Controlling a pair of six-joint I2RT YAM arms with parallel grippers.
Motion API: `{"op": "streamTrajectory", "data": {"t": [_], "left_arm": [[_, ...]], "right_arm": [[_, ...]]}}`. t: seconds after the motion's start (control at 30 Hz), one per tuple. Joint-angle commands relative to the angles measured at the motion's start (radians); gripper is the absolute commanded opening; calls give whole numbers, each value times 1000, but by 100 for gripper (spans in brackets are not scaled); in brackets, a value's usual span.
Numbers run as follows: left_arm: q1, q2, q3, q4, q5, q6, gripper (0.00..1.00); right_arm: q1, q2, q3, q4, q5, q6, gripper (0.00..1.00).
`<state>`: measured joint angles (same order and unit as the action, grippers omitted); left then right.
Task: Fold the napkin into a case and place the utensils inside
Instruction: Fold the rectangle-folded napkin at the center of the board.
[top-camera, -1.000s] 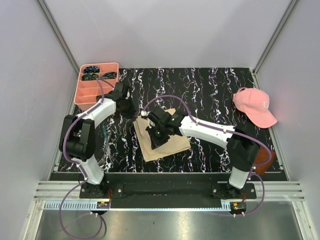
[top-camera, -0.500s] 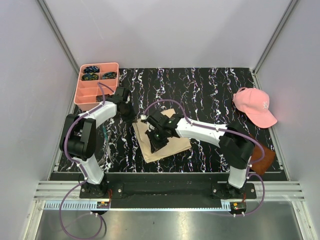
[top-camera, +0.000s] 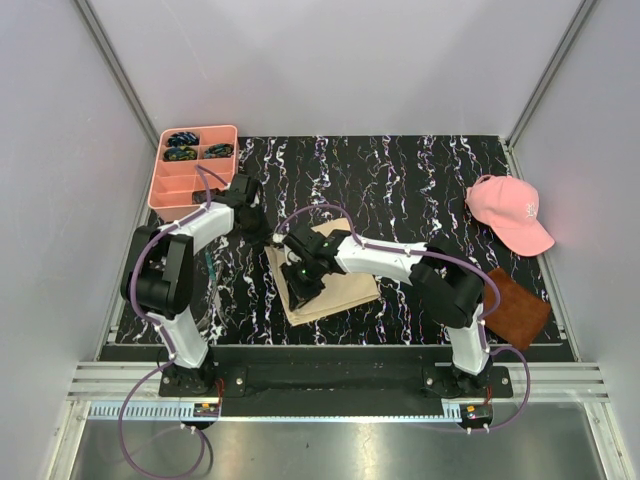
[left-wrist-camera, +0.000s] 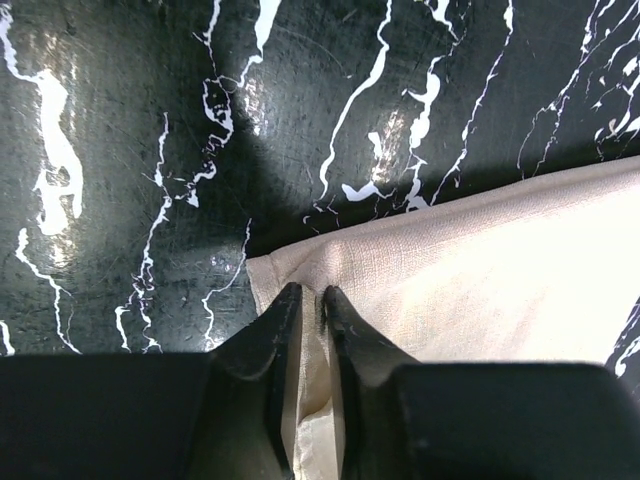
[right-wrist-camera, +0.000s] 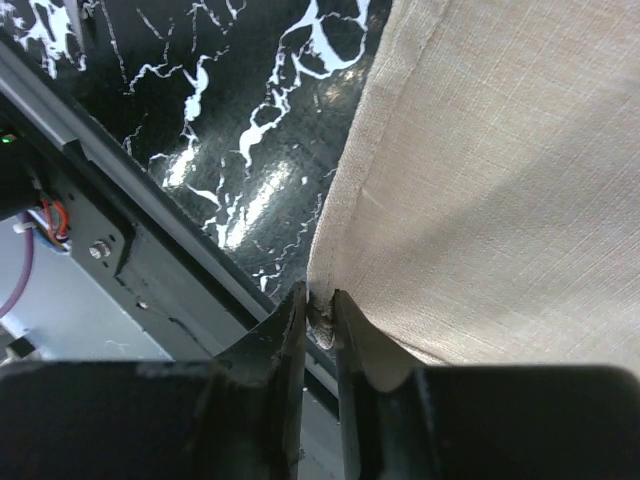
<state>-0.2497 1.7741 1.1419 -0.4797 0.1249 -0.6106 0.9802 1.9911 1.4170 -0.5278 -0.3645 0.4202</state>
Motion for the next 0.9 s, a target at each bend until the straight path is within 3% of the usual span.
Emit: {"op": "streamTrajectory", "data": {"t": [0.0,0.03,0.13,0.23,0.4,0.47,0.6,0.67,0.77,0.87], "left_arm": [[7,-15,18,21,-37,-11,22],[7,-22,15,21,-39,-11,24],[7,-50,7,15,-56,-14,36],[7,-94,7,0,-73,-8,48],[7,-111,35,-20,-68,12,51],[7,-96,48,-25,-41,17,45],[7,-51,55,-8,5,17,28],[7,-51,41,9,39,6,21],[6,-83,4,62,64,-21,18],[1,-128,-11,84,33,-41,16]], "right_arm": [[-2,-20,-16,29,-65,8,25],[-2,-20,-20,31,-67,2,26],[-3,-35,-35,37,-63,2,46],[-6,-67,-46,51,-80,3,49],[-37,-117,-67,66,-60,9,54],[-55,-112,-72,92,-63,29,53],[-61,-77,-72,155,-89,86,46],[-61,-63,-90,201,-114,130,26],[-61,-34,-137,307,-188,193,11],[-60,-11,-171,377,-223,223,5]]}}
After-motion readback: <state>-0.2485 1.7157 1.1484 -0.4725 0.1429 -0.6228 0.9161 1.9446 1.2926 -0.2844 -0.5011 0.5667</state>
